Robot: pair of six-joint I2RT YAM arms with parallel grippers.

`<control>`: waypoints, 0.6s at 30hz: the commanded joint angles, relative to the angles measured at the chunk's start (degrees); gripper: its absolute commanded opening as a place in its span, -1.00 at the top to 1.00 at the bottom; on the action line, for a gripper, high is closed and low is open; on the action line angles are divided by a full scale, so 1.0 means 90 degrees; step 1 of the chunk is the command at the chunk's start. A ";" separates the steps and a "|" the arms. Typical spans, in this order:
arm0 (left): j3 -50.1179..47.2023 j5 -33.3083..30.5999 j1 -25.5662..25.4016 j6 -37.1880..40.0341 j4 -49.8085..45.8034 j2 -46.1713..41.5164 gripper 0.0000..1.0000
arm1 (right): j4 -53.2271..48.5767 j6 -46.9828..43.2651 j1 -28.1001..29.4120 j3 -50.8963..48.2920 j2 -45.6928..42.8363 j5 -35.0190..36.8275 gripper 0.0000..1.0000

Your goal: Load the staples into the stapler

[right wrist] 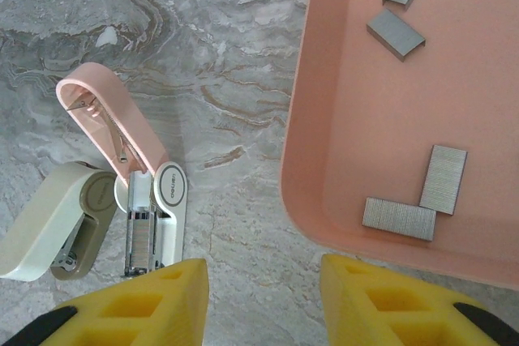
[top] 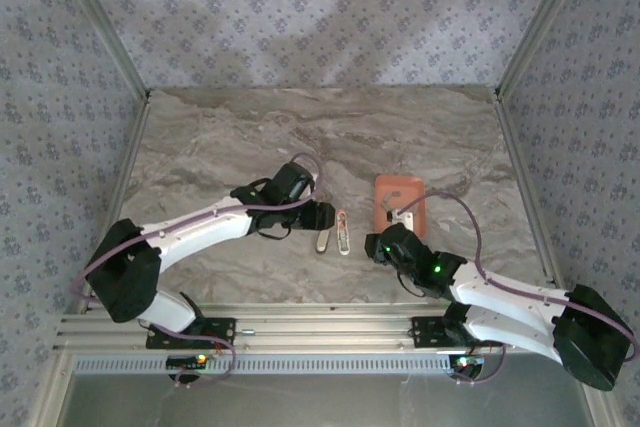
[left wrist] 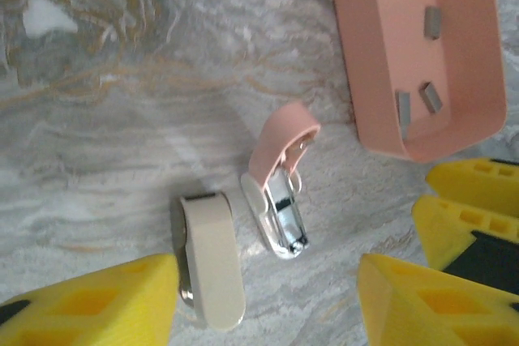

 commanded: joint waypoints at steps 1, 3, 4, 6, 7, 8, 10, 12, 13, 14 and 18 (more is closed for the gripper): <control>0.0308 0.0160 0.0189 0.0488 0.0140 0.0224 -0.29 | 0.0051 -0.0013 -0.0043 -0.0044 -0.0057 -0.0055 0.17; 0.0376 0.0324 0.0318 0.0628 0.0291 0.0329 -0.33 | 0.0042 -0.0023 -0.0048 -0.0049 -0.0053 -0.0096 0.17; 0.0395 0.0383 0.0380 0.0718 0.0356 0.0371 -0.33 | 0.0060 -0.0021 -0.0062 -0.0072 -0.0058 -0.0104 0.17; 0.0537 0.0427 0.0480 0.0972 0.0496 0.0490 -0.34 | 0.0153 -0.0013 -0.0073 -0.0123 -0.0050 -0.0137 0.17; 0.0583 0.0473 0.0517 0.1092 0.0564 0.0540 -0.34 | 0.0195 -0.0011 -0.0083 -0.0152 -0.0046 -0.0172 0.16; 0.0668 0.0566 0.0561 0.1238 0.0653 0.0618 -0.35 | 0.0239 -0.0002 -0.0092 -0.0173 -0.0039 -0.0210 0.16; 0.0821 0.0721 0.0603 0.1495 0.0771 0.0799 -0.37 | 0.0284 -0.0016 -0.0127 -0.0186 -0.0038 -0.0279 0.16; 0.1038 0.0914 0.0630 0.1757 0.0839 0.1041 -0.38 | 0.0317 -0.0027 -0.0161 -0.0224 -0.0027 -0.0395 0.16; 0.1121 0.1007 0.0642 0.1843 0.0892 0.1147 -0.38 | 0.0342 -0.0033 -0.0186 -0.0234 -0.0026 -0.0454 0.16; 0.1196 0.1134 0.0644 0.1922 0.0965 0.1276 -0.38 | 0.0392 -0.0042 -0.0213 -0.0261 -0.0019 -0.0546 0.16; 0.1503 0.1469 0.0712 0.2088 0.1211 0.1755 -0.38 | 0.0657 -0.0313 -0.0378 -0.0360 0.0015 -0.1069 0.16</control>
